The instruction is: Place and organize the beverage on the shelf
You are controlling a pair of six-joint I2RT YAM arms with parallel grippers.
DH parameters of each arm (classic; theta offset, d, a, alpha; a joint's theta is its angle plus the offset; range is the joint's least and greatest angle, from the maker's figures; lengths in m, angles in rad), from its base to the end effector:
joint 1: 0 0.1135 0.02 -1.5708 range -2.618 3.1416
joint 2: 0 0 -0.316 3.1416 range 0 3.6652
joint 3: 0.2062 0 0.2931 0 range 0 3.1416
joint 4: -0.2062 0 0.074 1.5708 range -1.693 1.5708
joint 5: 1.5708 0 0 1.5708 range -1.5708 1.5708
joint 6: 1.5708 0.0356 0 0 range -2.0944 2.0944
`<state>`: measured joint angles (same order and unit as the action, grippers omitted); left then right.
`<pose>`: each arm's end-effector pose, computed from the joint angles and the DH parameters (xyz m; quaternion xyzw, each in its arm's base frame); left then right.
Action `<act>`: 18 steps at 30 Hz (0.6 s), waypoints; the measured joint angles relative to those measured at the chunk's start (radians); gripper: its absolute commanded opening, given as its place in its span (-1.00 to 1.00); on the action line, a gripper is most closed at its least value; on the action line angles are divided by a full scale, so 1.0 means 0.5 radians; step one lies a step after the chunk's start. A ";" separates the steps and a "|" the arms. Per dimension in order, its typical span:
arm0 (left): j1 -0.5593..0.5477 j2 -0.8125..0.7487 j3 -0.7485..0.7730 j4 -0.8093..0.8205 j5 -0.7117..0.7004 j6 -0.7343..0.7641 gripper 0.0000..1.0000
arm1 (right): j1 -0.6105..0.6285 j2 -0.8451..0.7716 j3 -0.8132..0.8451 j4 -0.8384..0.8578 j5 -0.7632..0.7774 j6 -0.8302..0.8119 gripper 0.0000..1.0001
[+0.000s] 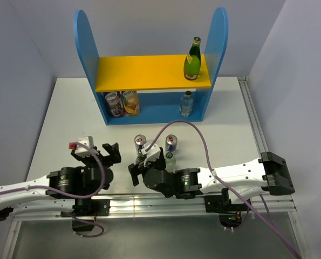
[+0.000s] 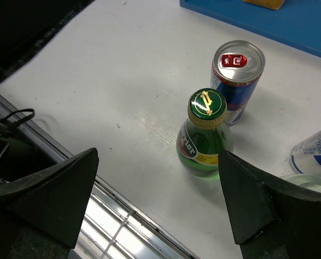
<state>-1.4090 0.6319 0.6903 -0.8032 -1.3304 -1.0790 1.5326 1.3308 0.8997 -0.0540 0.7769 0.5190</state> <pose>0.0516 -0.1016 0.3209 -0.1260 0.7515 -0.1176 0.6368 0.0371 0.3173 0.3087 -0.2136 0.7878 0.2407 0.5252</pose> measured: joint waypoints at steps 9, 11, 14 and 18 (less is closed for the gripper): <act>0.000 -0.111 -0.057 0.289 0.034 0.290 0.99 | -0.070 0.135 0.030 0.129 0.053 -0.029 0.96; 0.000 -0.013 -0.056 0.270 0.034 0.275 0.99 | -0.114 0.161 0.029 0.158 0.052 -0.039 0.95; 0.000 0.092 -0.056 0.244 0.038 0.252 0.99 | -0.171 0.184 0.029 0.231 0.050 -0.063 0.93; 0.000 0.128 -0.056 0.211 0.047 0.232 0.99 | -0.226 0.215 0.028 0.317 0.045 -0.097 0.77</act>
<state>-1.4090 0.6960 0.6624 -0.6979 -1.3071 -0.9630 1.4197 1.4384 0.9138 0.1043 0.7994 0.4706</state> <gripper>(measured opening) 0.994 0.932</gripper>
